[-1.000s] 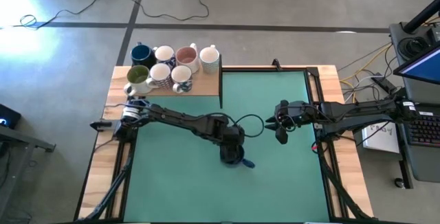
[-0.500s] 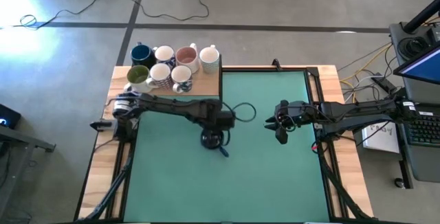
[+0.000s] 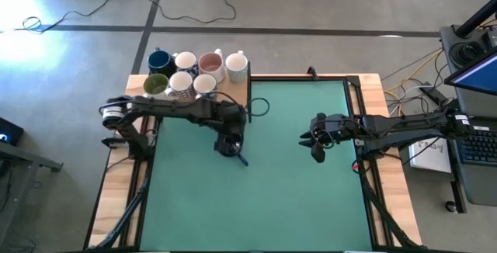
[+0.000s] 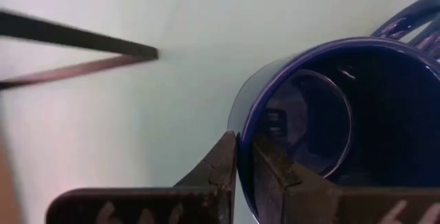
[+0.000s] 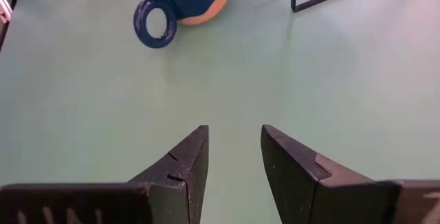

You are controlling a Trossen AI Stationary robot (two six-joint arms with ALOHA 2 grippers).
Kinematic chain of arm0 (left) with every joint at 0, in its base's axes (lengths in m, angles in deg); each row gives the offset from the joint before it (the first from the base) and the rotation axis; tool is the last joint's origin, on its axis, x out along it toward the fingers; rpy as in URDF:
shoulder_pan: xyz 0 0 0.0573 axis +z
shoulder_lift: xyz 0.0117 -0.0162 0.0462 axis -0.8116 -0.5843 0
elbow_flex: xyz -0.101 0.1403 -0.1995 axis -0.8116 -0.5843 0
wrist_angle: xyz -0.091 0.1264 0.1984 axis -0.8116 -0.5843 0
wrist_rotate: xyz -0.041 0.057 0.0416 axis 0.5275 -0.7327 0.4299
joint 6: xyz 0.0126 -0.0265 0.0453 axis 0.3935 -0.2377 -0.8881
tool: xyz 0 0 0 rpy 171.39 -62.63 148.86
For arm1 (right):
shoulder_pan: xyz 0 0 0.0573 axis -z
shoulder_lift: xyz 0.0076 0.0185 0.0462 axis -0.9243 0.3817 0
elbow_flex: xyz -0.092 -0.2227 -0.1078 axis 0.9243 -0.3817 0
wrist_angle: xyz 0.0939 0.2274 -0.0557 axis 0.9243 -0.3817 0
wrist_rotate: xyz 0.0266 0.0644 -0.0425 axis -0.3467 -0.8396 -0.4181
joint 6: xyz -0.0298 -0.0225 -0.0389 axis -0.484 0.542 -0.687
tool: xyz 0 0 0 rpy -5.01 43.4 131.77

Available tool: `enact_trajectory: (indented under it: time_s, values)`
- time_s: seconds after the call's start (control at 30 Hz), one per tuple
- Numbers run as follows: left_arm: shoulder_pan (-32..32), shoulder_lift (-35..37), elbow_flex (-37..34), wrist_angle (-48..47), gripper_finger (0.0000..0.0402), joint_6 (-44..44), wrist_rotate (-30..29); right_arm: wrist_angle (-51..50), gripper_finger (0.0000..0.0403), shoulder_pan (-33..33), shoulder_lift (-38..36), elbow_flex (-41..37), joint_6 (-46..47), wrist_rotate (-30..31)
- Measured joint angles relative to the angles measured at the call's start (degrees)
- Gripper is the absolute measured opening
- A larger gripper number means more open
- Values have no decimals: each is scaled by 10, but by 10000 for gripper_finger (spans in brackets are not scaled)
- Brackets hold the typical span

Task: Place coffee mugs
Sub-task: Put the blue mug on the shelf

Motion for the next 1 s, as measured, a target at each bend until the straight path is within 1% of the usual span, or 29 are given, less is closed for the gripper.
enact_trajectory:
  time_s: [0.07,0.13,0.33,0.6,0.8,0.87,1.0]
  values:
    - [12,4,-10,7,11,1,32,0,123,0,0,0,0,0]
    - [18,4,-18,19,11,0,46,0,123,0,0,0,0,0]
    - [19,4,-21,46,18,1,38,0,123,0,0,0,0,0]
    - [20,8,-20,51,61,4,24,0,123,0,0,0,0,0]
    - [20,13,18,12,79,0,26,0,123,0,0,0,0,0]
    - [17,15,37,-6,79,5,42,0,123,0,0,0,0,0]
    - [1,15,52,-39,79,58,109,0,123,0,0,0,0,0]
